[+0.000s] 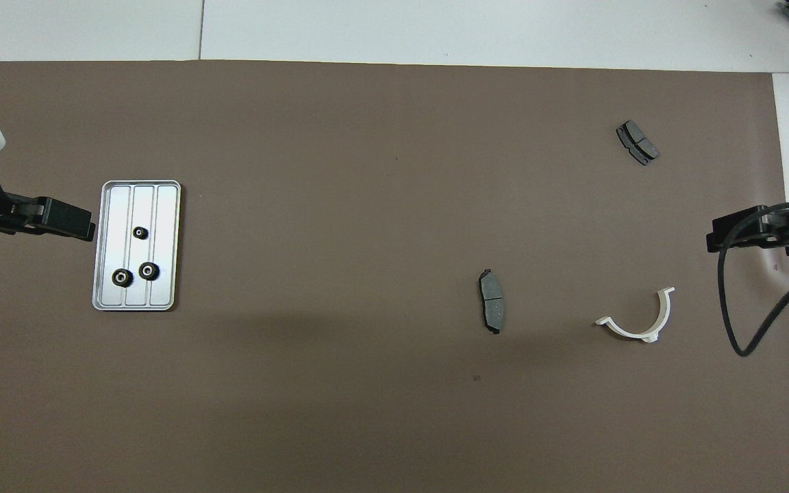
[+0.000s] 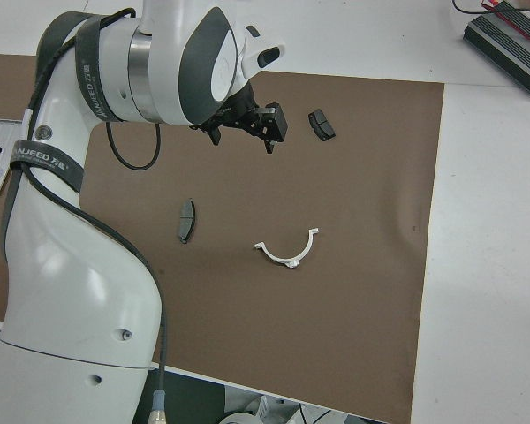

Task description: Place bearing gear from tray to pile

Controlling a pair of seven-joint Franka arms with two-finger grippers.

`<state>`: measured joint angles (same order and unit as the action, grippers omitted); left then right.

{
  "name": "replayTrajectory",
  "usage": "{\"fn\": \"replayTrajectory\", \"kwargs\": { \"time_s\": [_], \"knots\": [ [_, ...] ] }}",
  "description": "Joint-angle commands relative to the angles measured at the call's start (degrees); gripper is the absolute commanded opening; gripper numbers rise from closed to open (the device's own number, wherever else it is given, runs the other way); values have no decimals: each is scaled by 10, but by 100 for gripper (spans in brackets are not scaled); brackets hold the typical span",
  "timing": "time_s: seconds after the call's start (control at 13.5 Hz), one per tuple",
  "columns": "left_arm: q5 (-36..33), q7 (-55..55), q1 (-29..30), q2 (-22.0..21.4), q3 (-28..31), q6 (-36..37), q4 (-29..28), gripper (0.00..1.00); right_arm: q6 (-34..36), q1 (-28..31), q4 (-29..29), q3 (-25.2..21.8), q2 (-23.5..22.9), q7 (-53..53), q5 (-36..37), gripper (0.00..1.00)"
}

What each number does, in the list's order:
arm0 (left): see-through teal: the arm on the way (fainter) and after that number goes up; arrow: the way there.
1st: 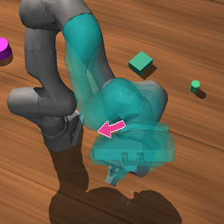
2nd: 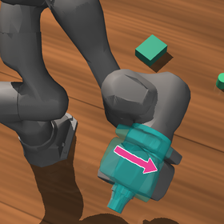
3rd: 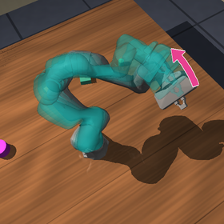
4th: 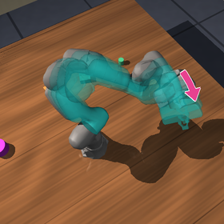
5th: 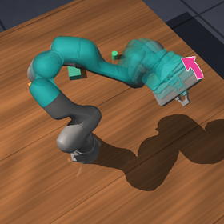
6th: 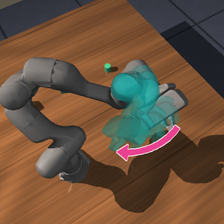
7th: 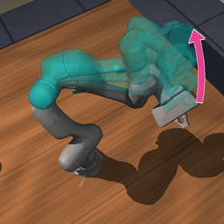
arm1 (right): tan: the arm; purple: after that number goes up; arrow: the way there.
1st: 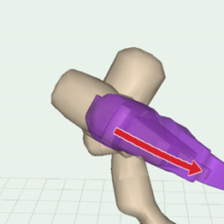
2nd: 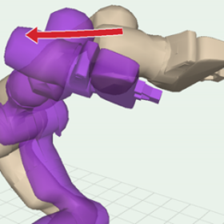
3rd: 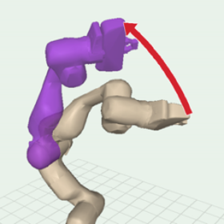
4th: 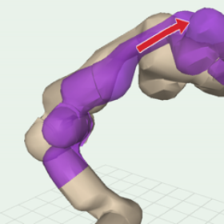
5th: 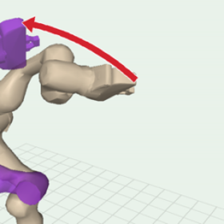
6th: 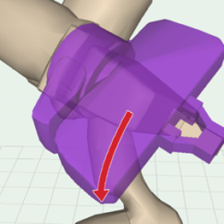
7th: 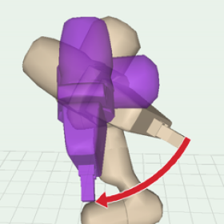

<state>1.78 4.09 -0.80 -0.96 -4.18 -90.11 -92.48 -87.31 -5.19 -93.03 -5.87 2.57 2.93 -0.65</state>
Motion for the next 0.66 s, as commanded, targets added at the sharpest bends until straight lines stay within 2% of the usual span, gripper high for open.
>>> {"fn": "replayTrajectory", "kwargs": {
  "time_s": [0.0, 0.3, 0.59],
  "knots": [
    [0, 9, 4, -13, -1, 0, -9, 100, -4, -1, -8, -1, 9, -11, -1, 100],
    [0, 9, 4, -13, -1, -2, -9, 100, -4, -1, -8, -1, 9, -11, -1, 100],
    [0, 11, 13, -26, 0, -66, -59, 100, -4, -1, -8, -1, 9, -11, -1, 100]
  ]
}}
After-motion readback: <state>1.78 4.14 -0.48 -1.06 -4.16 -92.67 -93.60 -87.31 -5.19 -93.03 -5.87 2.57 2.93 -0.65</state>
